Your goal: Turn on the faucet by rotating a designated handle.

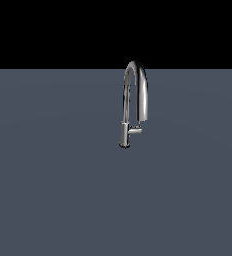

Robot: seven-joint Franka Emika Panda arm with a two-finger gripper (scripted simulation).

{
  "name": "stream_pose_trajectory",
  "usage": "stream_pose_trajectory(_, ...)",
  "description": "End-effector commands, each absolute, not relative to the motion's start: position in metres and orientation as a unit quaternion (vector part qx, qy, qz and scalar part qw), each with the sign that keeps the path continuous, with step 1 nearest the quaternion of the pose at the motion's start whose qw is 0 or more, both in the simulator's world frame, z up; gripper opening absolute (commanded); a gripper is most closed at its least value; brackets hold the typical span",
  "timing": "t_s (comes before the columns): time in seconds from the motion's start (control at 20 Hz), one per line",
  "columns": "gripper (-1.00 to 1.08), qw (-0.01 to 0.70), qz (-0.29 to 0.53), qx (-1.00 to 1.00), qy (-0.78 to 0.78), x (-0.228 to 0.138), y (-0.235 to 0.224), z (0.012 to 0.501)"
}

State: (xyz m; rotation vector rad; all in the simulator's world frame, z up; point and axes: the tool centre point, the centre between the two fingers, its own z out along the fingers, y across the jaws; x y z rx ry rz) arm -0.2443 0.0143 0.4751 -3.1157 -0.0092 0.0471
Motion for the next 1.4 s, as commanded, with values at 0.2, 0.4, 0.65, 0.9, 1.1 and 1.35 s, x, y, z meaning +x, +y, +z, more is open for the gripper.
stream_pose_trajectory(0.2, -1.00, 0.031, 0.037, -0.999, 0.017, -0.226, 0.014, 0.473)
stream_pose_trajectory(0.4, -1.00, 0.049, 0.057, -0.997, 0.035, -0.208, 0.013, 0.470)
stream_pose_trajectory(0.65, -1.00, 0.076, 0.089, -0.991, 0.064, -0.180, 0.010, 0.465)
stream_pose_trajectory(0.9, -1.00, 0.105, 0.122, -0.982, 0.094, -0.152, 0.006, 0.457)
stream_pose_trajectory(1.1, -1.00, 0.128, 0.149, -0.973, 0.119, -0.130, 0.001, 0.449)
stream_pose_trajectory(1.35, -1.00, 0.158, 0.183, -0.959, 0.149, -0.102, -0.005, 0.436)
